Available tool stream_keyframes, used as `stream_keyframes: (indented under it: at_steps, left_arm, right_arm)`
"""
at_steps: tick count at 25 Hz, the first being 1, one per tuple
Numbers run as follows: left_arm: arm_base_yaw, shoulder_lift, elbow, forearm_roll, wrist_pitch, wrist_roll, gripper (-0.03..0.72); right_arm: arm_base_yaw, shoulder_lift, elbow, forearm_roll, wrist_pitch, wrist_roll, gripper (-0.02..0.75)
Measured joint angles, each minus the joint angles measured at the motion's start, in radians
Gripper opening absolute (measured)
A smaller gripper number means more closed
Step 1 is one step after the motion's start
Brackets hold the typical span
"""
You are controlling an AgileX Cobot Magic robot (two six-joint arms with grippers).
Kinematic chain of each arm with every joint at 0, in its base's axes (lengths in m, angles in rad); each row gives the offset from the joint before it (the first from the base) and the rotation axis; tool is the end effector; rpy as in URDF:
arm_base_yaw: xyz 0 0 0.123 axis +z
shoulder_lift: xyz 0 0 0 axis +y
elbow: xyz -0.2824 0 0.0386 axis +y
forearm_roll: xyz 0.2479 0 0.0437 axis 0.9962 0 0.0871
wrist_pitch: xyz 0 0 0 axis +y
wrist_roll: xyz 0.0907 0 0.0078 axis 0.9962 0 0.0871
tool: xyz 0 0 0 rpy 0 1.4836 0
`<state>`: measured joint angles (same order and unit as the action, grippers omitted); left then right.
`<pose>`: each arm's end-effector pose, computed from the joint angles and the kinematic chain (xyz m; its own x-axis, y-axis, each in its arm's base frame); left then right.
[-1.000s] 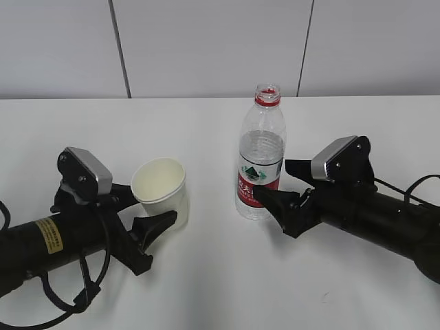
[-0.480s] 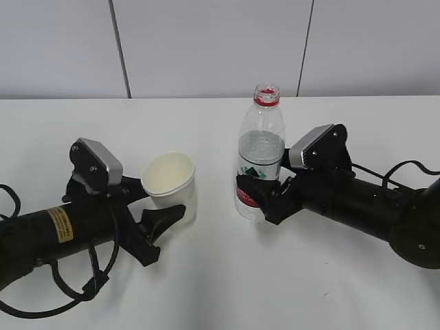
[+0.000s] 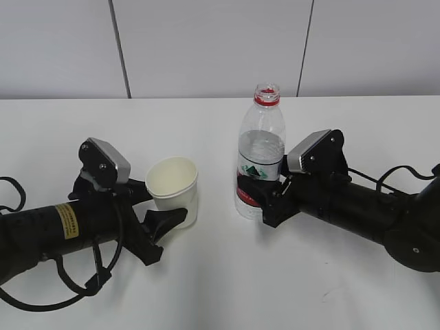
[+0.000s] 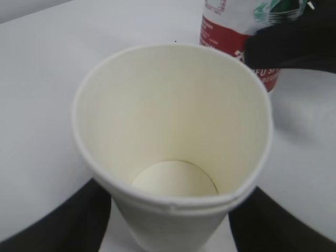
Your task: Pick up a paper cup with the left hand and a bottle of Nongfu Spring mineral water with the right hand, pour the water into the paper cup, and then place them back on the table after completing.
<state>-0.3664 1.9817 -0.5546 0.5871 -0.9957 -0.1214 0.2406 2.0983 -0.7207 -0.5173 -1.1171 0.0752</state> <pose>0.2651 -0.1470 0.0936 -0.2205 0.2970 -0.9291 0.7808 0.6247 0.0144 0.3258 0.1216 0.0939 -0.1124 -0.1829 -0.9767 -0.6621 0.7467 -0.0637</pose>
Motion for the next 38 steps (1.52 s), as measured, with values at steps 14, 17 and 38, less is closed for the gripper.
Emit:
stream_keyframes:
  at_steps: [14,17,38]
  left_arm:
    - [0.0,0.0,0.0,0.106,0.013,-0.007,0.433]
    - [0.0,0.0,0.0,0.155,0.013,-0.007,0.433]
    - [0.0,0.0,-0.001,0.332,-0.003,-0.007,0.433]
  right_arm:
    - [0.002,0.0,0.0,0.0,-0.007,-0.082,0.398]
    - [0.002,-0.013,-0.006,-0.002,0.01,-0.16,0.398]
    - [0.002,-0.022,-0.096,-0.018,0.031,-0.833,0.396]
